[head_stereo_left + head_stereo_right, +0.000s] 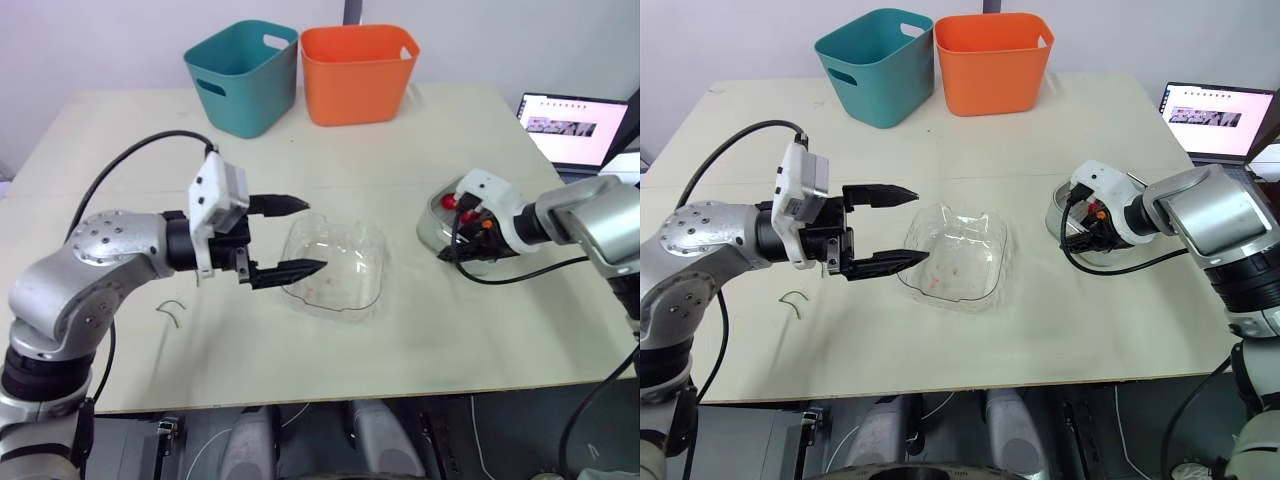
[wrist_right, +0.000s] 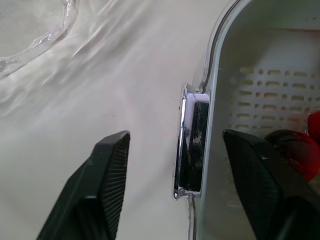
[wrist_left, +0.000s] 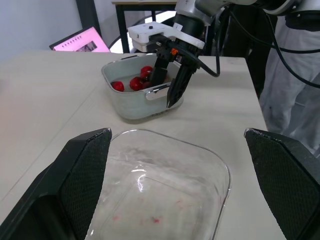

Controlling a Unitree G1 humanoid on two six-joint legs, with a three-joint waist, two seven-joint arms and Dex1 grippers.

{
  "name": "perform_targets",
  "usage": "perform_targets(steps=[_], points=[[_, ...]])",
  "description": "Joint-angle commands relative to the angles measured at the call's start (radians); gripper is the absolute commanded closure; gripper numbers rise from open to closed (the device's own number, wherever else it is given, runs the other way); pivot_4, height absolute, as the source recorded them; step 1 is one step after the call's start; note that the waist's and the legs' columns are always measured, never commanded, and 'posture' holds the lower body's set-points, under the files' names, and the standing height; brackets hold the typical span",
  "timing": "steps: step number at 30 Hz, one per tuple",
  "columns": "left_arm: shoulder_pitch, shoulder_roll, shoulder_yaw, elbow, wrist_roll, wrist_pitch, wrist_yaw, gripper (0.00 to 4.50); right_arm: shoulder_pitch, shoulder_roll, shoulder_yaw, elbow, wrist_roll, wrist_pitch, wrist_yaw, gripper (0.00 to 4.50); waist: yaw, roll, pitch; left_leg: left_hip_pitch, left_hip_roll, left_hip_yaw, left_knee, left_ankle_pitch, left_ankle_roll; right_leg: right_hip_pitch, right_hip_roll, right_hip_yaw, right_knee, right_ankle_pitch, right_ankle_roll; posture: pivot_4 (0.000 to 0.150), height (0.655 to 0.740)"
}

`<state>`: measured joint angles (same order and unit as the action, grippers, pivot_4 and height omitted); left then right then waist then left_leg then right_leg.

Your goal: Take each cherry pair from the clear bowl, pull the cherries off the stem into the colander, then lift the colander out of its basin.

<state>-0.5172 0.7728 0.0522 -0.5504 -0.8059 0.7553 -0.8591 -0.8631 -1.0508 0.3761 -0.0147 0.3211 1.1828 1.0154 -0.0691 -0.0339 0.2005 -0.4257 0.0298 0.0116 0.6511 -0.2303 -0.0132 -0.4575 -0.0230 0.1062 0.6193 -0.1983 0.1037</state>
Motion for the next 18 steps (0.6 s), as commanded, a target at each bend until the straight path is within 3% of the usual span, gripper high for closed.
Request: perform_targets(steps=[1, 6, 18], points=[[-0.007, -0.005, 0.006, -0.01, 0.006, -0.022, 0.0, 0.0, -0.021, -0.002, -0.045, -0.012, -0.007, -0.002, -0.001, 2.39, 0.0, 0.0, 0.0, 0.0, 0.0, 0.0, 0.0, 0.0, 0.0, 0.0, 0.0, 0.0, 0.0, 0.0, 0.0, 0.15, 0.74], [-0.004, -0.007, 0.003, -0.008, 0.015, -0.023, -0.003, 0.0, -0.027, -0.004, -0.051, -0.02, -0.008, -0.006, 0.006, 4.09, -0.002, 0.0, 0.0, 0.0, 0.0, 0.0, 0.0, 0.0, 0.0, 0.0, 0.0, 0.0, 0.0, 0.0, 0.0, 0.15, 0.74], [-0.005, -0.023, -0.004, -0.005, 0.026, -0.024, -0.006, 0.0, -0.029, -0.016, -0.052, -0.035, -0.026, -0.025, 0.022, 4.08, -0.001, 0.0, 0.0, 0.0, 0.0, 0.0, 0.0, 0.0, 0.0, 0.0, 0.001, 0.0, 0.001, 0.0, 0.0, 0.15, 0.74]])
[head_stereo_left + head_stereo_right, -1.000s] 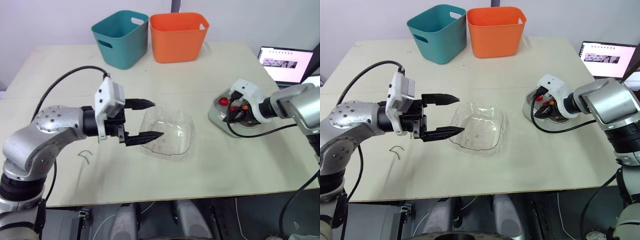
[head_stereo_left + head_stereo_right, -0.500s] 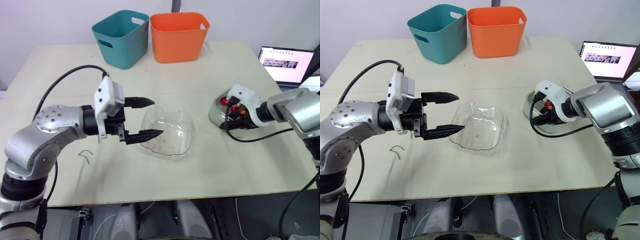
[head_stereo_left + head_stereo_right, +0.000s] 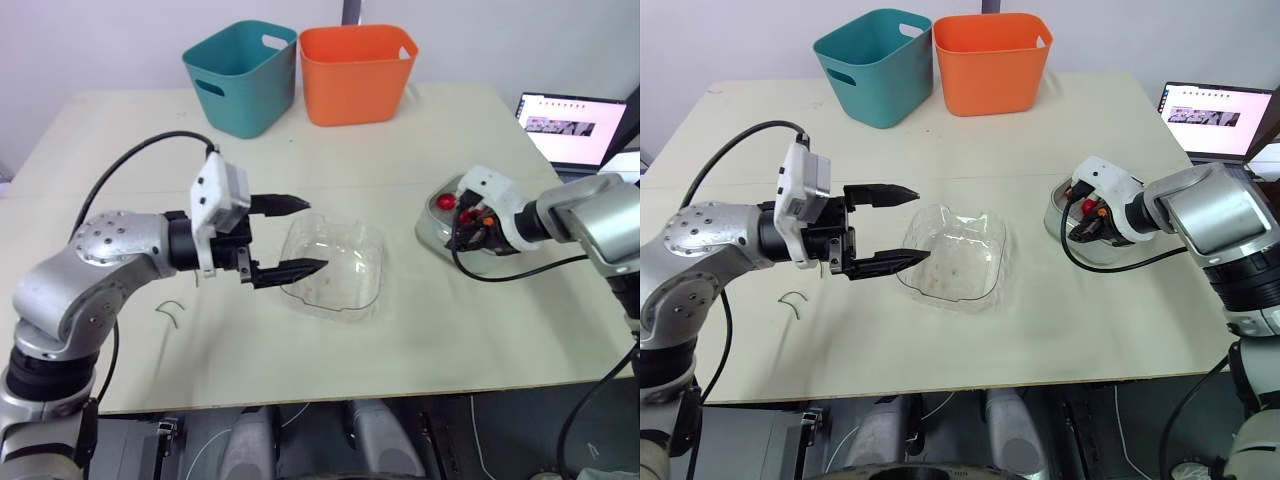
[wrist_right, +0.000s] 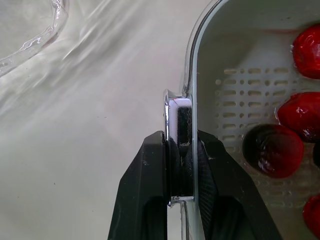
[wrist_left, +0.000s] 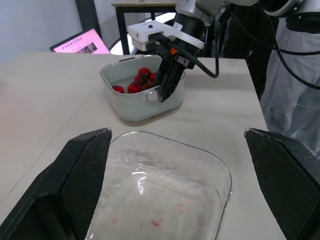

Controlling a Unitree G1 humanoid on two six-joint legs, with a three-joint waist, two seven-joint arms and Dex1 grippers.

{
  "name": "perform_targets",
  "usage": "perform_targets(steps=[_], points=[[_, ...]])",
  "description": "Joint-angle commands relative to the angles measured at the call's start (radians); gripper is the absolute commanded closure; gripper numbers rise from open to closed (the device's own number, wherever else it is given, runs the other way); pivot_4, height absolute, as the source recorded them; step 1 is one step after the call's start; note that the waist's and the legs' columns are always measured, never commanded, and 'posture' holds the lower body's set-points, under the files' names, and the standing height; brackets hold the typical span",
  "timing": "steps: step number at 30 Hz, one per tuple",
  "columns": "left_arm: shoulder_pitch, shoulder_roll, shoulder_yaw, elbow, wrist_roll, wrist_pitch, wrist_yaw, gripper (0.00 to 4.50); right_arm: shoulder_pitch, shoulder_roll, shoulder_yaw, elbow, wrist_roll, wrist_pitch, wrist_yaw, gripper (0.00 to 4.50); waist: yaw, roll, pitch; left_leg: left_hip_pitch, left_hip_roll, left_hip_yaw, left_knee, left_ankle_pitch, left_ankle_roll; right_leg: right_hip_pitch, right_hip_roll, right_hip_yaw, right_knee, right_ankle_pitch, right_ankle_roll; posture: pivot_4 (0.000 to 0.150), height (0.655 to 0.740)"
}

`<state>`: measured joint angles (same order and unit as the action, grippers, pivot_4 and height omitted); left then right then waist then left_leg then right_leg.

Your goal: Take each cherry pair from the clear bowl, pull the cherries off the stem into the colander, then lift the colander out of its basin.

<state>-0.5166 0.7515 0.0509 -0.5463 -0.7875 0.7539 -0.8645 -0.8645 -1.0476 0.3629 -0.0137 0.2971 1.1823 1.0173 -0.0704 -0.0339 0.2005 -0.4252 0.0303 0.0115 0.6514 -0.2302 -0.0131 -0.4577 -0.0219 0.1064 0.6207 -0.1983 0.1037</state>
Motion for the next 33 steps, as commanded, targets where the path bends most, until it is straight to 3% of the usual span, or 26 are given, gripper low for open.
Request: perform_targets(steps=[1, 20, 33], points=[[-0.006, -0.004, -0.003, -0.01, 0.008, -0.022, -0.001, 0.0, -0.029, -0.022, -0.039, -0.041, -0.002, -0.025, 0.023, 4.08, 0.0, 0.0, 0.0, 0.0, 0.0, 0.0, 0.0, 0.0, 0.0, 0.0, 0.0, 0.0, 0.0, 0.0, 0.0, 0.15, 0.74], [-0.004, -0.016, -0.024, -0.005, 0.025, -0.03, -0.007, 0.0, -0.103, -0.117, -0.048, -0.126, -0.013, -0.063, 0.12, 4.08, 0.0, 0.0, 0.0, 0.0, 0.0, 0.0, 0.0, 0.0, 0.0, -0.001, 0.001, 0.001, 0.001, 0.0, 0.0, 0.15, 0.74], [0.0, -0.02, -0.03, 0.02, 0.043, -0.051, -0.025, 0.0, -0.185, -0.171, -0.031, -0.074, -0.049, -0.142, 0.253, 4.08, 0.004, 0.0, 0.0, 0.0, 0.001, 0.0, 0.002, 0.0, 0.0, -0.002, 0.002, 0.001, 0.005, -0.001, 0.0, 0.15, 0.74]])
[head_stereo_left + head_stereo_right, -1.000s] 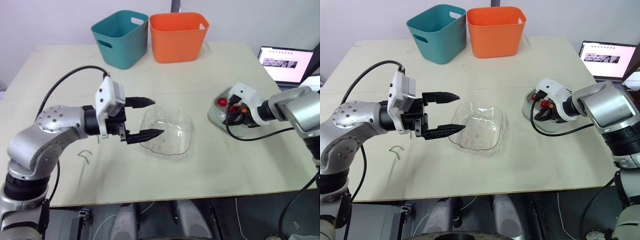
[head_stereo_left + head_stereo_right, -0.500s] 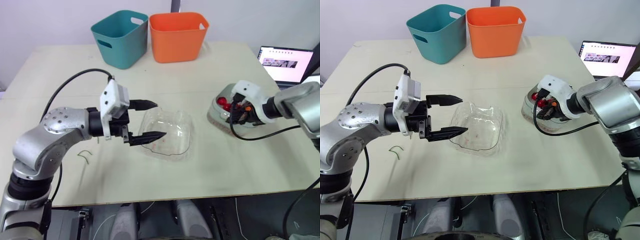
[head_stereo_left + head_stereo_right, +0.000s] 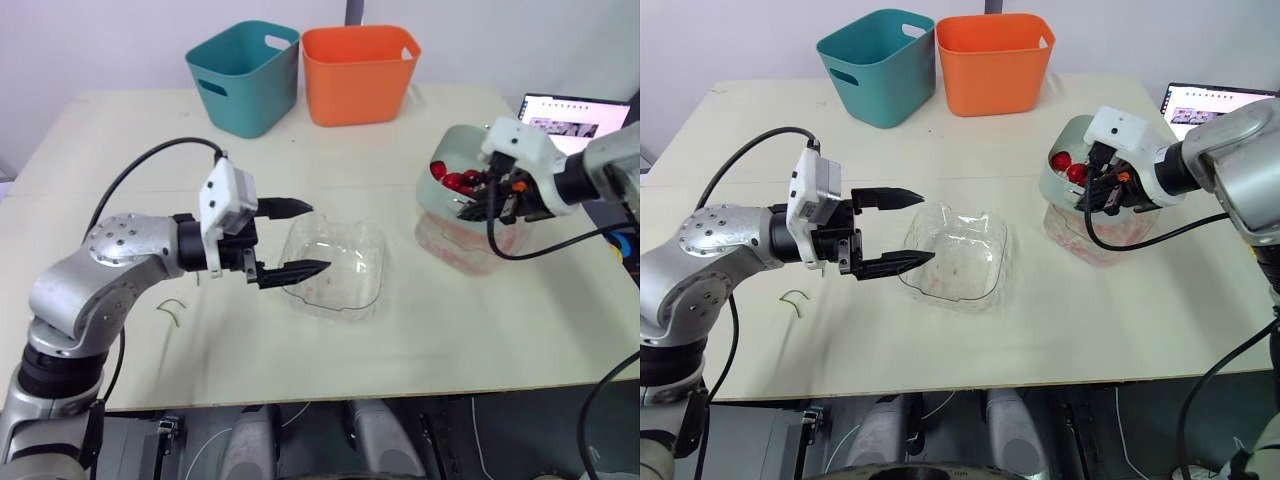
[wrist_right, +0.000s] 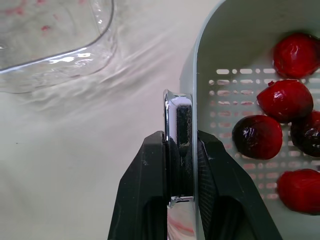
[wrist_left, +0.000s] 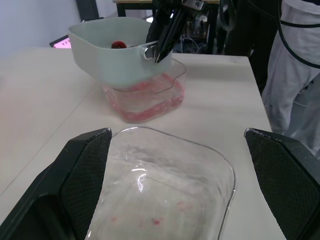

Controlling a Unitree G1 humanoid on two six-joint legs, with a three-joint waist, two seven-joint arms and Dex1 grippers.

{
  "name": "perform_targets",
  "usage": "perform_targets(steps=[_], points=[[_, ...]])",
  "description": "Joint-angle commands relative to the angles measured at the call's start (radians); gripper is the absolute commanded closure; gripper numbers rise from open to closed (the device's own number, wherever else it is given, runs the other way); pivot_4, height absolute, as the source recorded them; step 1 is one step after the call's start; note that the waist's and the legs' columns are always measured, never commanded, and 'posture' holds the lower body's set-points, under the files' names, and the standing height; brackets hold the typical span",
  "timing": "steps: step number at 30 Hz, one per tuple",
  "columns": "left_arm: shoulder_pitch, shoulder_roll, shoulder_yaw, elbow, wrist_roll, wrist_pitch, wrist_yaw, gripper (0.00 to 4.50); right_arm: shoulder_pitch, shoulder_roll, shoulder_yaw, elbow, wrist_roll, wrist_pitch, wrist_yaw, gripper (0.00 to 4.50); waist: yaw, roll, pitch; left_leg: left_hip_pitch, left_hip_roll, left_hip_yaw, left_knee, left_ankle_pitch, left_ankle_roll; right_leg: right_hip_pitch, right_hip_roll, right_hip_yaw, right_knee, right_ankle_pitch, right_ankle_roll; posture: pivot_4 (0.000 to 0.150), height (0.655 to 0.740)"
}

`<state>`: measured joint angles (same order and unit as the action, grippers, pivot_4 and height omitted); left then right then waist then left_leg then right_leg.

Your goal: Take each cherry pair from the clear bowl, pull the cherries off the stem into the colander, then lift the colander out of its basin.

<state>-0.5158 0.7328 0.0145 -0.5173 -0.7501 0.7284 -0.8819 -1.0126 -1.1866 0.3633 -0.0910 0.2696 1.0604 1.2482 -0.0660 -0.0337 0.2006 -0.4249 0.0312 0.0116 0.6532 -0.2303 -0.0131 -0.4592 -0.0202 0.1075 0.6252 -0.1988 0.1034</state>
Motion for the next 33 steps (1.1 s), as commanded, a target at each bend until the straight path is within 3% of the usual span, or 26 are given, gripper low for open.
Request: perform_targets(steps=[1, 22, 25, 29, 33], points=[[-0.001, 0.0, 0.007, -0.006, 0.009, -0.027, -0.009, 0.0, -0.037, -0.034, -0.03, 0.01, -0.026, -0.023, 0.029, 4.08, 0.0, 0.0, 0.0, 0.0, 0.0, 0.0, 0.0, 0.0, 0.0, 0.0, 0.0, 0.0, 0.0, 0.0, 0.0, 0.15, 0.74], [0.011, 0.014, 0.017, 0.03, 0.045, -0.052, -0.034, 0.0, -0.049, -0.029, -0.043, 0.044, -0.058, -0.015, 0.06, 4.08, -0.003, 0.0, 0.0, 0.0, 0.0, 0.0, 0.001, 0.0, 0.0, -0.001, 0.0, 0.0, 0.003, 0.0, 0.0, 0.15, 0.74], [0.008, 0.044, 0.033, 0.089, 0.085, -0.081, -0.058, 0.0, -0.14, 0.023, -0.014, 0.112, -0.093, -0.087, 0.073, 4.08, -0.008, 0.0, 0.0, 0.0, 0.0, 0.0, 0.001, 0.0, 0.0, -0.002, 0.0, 0.0, 0.003, 0.0, 0.0, 0.15, 0.74], [-0.004, 0.099, 0.057, 0.207, 0.137, -0.125, -0.099, 0.0, -0.282, 0.191, 0.024, 0.303, -0.137, -0.237, 0.085, 4.08, -0.013, 0.0, 0.0, 0.003, 0.002, 0.0, 0.0, 0.0, 0.0, -0.001, 0.003, 0.001, 0.005, 0.0, -0.001, 0.15, 0.74], [-0.009, 0.121, 0.092, 0.247, 0.13, -0.123, -0.107, 0.0, -0.328, 0.323, 0.051, 0.473, -0.182, -0.377, 0.108, 4.08, -0.007, 0.0, 0.0, 0.003, 0.002, 0.0, -0.002, 0.0, 0.0, -0.001, 0.003, 0.001, 0.005, 0.0, -0.001, 0.15, 0.74]])
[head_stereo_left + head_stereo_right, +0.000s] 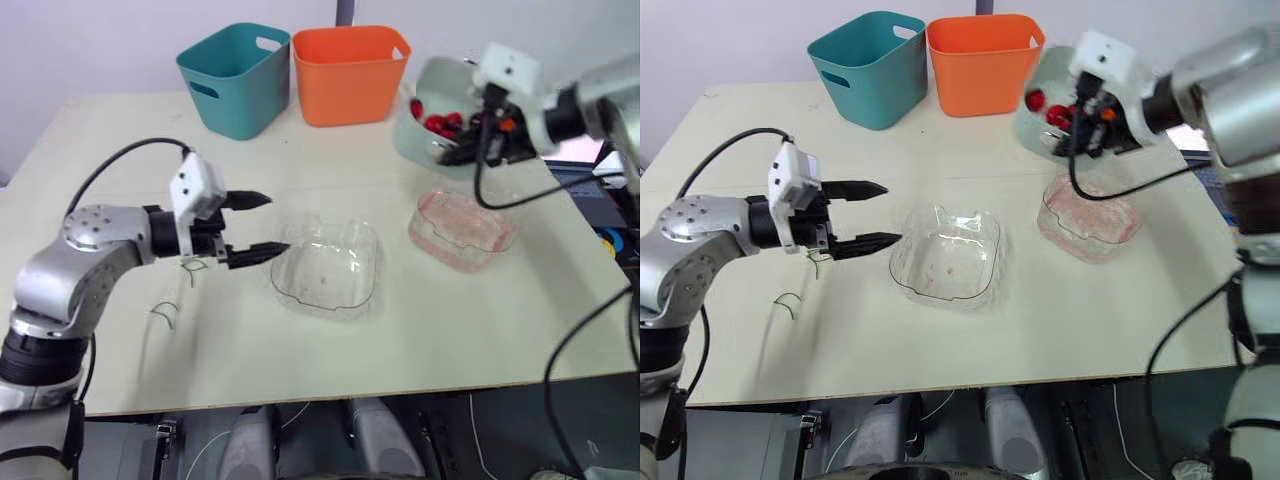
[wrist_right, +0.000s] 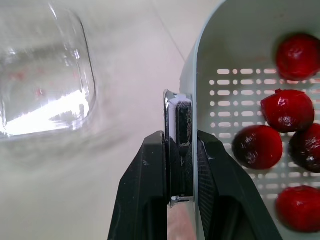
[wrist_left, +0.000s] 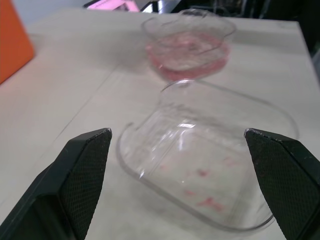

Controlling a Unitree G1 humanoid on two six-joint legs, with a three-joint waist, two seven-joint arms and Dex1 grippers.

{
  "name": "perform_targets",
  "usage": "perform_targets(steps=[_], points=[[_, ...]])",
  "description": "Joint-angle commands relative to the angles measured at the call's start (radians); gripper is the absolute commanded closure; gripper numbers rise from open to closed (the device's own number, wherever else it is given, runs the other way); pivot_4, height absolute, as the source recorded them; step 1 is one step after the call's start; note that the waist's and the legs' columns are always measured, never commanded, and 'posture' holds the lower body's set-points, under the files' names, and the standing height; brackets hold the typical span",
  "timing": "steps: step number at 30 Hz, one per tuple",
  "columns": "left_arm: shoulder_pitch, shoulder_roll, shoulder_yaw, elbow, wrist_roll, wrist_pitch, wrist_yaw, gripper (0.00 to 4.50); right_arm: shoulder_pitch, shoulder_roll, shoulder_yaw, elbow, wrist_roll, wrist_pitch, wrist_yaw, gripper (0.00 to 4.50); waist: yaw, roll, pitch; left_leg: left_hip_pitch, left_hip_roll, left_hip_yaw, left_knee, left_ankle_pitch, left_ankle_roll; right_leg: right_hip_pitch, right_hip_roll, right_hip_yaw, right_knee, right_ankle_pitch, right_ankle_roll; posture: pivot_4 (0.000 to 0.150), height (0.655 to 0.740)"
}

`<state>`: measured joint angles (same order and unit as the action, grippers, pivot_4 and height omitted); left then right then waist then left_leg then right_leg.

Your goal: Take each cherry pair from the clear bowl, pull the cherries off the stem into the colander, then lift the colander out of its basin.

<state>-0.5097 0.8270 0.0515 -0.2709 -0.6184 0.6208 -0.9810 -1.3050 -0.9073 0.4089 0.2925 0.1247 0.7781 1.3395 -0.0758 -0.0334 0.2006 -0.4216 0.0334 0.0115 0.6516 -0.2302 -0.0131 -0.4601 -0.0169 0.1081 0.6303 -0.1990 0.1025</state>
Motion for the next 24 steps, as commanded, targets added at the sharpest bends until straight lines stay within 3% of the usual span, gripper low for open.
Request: perform_targets(steps=[1, 15, 24], points=[[-0.011, 0.032, 0.072, 0.004, -0.008, -0.008, -0.007, 0.0, -0.039, 0.078, 0.016, 0.135, -0.049, -0.14, 0.023, 4.08, 0.005, 0.0, 0.0, -0.001, 0.0, 0.0, 0.0, 0.0, 0.0, 0.0, 0.0, 0.0, 0.0, 0.0, 0.001, 0.15, 0.74], [0.069, 0.086, 0.207, -0.054, -0.068, 0.067, 0.017, 0.0, -0.099, 0.359, 0.046, 0.667, -0.208, -0.555, 0.112, 4.08, 0.002, 0.0, 0.0, -0.003, -0.001, -0.002, 0.001, 0.0, 0.0, -0.001, -0.001, -0.001, 0.001, 0.002, 0.003, 0.15, 0.74], [0.073, 0.071, 0.189, -0.08, -0.071, 0.075, 0.043, 0.0, -0.11, 0.438, 0.036, 0.852, -0.299, -0.703, 0.071, 4.08, 0.002, 0.0, 0.0, -0.002, -0.001, -0.003, 0.0, 0.001, -0.002, -0.001, -0.001, -0.002, 0.001, 0.002, 0.003, 0.15, 0.74]])
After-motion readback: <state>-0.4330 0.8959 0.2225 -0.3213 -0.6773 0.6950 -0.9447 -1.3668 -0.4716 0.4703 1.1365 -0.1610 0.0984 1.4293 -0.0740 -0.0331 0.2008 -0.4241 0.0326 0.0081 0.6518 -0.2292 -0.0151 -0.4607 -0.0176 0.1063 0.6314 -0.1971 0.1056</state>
